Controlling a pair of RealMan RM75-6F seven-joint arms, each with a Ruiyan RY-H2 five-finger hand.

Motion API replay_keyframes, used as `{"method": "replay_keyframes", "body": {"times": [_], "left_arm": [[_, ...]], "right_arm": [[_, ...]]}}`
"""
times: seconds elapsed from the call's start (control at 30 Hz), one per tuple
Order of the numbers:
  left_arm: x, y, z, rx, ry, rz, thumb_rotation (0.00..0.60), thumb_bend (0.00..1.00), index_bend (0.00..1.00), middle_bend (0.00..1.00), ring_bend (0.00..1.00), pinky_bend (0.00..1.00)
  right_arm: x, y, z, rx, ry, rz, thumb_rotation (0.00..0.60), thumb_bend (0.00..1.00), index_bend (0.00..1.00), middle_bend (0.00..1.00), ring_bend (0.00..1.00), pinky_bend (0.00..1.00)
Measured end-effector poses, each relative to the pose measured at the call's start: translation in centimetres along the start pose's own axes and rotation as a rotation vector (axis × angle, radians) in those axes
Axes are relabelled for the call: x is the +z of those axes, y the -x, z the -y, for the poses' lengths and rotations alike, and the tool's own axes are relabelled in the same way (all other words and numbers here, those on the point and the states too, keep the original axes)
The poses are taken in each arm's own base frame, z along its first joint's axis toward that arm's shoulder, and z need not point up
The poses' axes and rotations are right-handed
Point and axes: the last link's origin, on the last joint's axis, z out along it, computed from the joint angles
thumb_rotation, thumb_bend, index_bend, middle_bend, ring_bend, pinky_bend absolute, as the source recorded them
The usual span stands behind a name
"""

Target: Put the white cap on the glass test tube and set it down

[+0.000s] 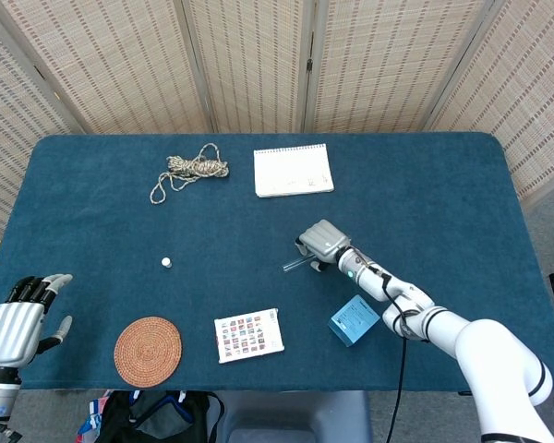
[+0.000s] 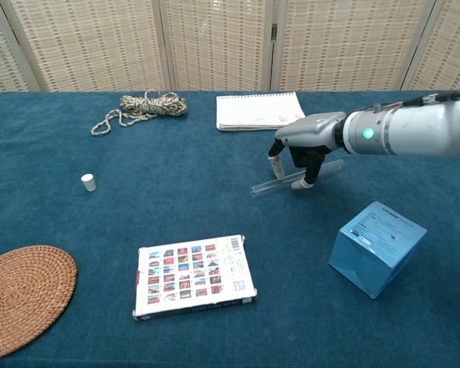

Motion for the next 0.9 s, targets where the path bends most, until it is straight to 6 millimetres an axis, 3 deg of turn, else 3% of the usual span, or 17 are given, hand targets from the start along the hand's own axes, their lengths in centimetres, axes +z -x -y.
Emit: {"method": "replay_keyframes", "body": {"times": [0.57,0.9], "left_arm": [[-0.02,0.30,0.10,-0.002,-0.003,0.009,0.600,0.34,0.18,0.23,0.20,0.15],[0.45,0.17,0.16,0.005,0.009,0.006,0.600,0.34,0.17,0.23,0.20,0.15]], "right_arm": [[0.56,0.37,-0.15,-0.002,0.020,0.013,0.600,0.34,0.49,1.00,1.00,1.00],[0.50,0.00,-0.49,0.007,0.028,-0.002,0.600,0.41,0.63,1.00,1.00,1.00]]}}
